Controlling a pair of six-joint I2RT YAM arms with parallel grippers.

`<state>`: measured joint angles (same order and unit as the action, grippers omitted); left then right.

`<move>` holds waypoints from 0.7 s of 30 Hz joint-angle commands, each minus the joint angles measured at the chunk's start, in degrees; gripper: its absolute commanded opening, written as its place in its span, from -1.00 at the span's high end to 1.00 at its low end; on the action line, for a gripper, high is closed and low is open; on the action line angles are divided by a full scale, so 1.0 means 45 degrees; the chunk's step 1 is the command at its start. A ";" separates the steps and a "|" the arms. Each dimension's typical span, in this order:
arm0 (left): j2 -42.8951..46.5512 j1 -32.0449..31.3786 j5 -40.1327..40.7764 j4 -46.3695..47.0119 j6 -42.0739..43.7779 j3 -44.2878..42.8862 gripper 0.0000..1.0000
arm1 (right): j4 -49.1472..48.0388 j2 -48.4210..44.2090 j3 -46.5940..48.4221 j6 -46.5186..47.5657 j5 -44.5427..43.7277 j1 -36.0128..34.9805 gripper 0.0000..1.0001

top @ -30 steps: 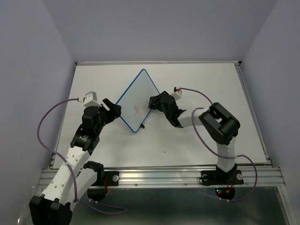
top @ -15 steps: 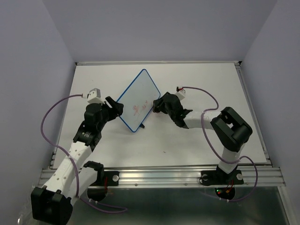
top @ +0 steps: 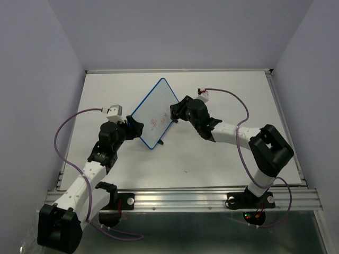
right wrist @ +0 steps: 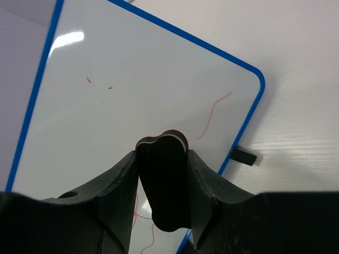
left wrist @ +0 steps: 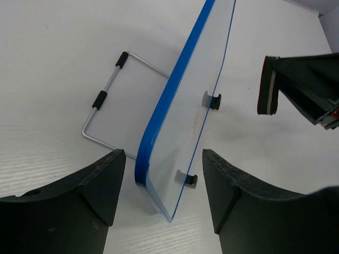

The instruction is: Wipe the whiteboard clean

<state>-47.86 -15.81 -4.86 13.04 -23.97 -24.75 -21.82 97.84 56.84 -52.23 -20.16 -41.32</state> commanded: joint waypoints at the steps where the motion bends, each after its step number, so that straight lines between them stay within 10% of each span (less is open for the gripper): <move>1: 0.0127 -0.0080 -0.1242 0.1652 0.1009 0.0266 -0.42 | -0.0267 -0.0005 0.1313 0.0941 0.0730 -0.0075 0.99; 8: 0.0049 -0.0080 -0.1186 0.2083 0.0756 0.0637 -0.40 | -0.0794 0.0873 0.2660 0.1664 0.1160 -0.0075 0.98; 21: -0.0419 -0.0099 -0.1127 0.2259 0.0697 0.0754 0.22 | -0.0658 0.3022 0.5338 0.0962 0.0106 -0.0075 0.98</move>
<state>-48.84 -16.03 -9.65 19.20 -21.85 -21.98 -22.50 111.48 78.17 -46.78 -16.45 -41.32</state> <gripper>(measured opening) 0.411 0.436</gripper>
